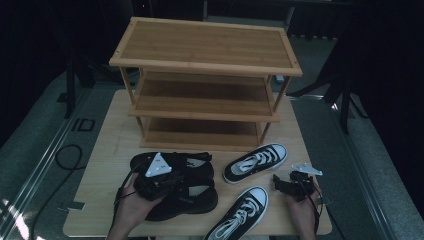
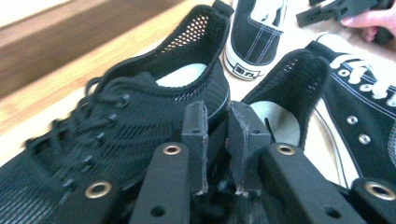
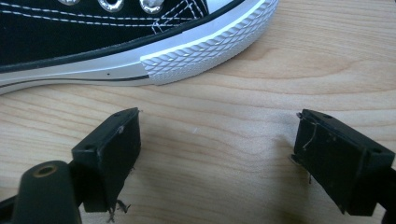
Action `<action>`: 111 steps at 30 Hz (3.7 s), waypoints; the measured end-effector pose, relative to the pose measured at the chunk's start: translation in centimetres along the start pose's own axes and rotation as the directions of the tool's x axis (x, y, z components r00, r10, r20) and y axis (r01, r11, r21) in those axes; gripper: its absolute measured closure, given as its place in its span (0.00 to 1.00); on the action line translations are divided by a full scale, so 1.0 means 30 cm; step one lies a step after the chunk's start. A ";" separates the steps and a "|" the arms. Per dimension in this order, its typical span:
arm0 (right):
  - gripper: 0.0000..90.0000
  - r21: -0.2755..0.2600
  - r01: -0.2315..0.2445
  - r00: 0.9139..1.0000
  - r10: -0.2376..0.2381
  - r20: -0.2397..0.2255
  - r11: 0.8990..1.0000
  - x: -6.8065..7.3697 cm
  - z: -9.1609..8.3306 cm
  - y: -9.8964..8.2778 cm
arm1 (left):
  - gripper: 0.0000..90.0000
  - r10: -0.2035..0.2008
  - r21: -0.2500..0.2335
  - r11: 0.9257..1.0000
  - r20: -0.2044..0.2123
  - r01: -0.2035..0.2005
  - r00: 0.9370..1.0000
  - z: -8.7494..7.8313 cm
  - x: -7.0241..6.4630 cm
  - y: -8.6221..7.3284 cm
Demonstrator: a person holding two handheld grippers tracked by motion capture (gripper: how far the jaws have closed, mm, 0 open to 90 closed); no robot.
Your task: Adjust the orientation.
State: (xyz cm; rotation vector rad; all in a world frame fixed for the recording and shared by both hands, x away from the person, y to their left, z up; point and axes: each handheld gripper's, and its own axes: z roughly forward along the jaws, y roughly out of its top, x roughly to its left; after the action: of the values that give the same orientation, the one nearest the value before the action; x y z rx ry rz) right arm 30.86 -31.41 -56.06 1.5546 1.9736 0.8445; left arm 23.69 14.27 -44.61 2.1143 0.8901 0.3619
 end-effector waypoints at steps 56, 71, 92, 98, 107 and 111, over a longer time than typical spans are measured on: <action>0.16 0.000 0.004 1.000 -0.004 -0.004 1.000 0.001 -0.001 -0.001 | 0.96 0.076 0.066 0.994 0.152 -0.087 0.986 0.186 -0.192 0.050; 0.16 0.001 0.004 1.000 -0.004 -0.004 1.000 0.001 -0.001 -0.001 | 0.98 0.023 0.140 0.989 0.102 -0.037 0.995 0.058 -0.073 -0.086; 0.16 0.001 0.004 1.000 -0.004 -0.004 1.000 0.001 -0.001 -0.001 | 0.86 -0.080 0.052 0.996 0.067 0.076 0.995 -0.018 0.017 -0.085; 0.16 0.001 0.004 1.000 -0.004 -0.004 1.000 0.001 -0.001 -0.001 | 0.80 -0.111 -0.020 0.994 0.007 0.111 0.994 -0.089 0.038 -0.069; 0.16 0.001 0.004 1.000 -0.004 -0.003 1.000 0.001 -0.001 -0.001 | 0.99 -0.138 0.043 0.989 -0.117 0.144 0.983 -0.154 0.102 -0.125; 0.16 0.001 0.004 1.000 -0.004 -0.003 1.000 0.001 -0.001 -0.001 | 1.00 -0.162 0.048 0.984 -0.144 0.170 0.976 -0.200 0.118 -0.163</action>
State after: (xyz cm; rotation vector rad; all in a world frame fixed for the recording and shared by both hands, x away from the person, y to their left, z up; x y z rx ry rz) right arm 30.82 -31.39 -56.06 1.5499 1.9792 0.8452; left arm 20.79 22.27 -44.65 2.0698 1.1646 0.4047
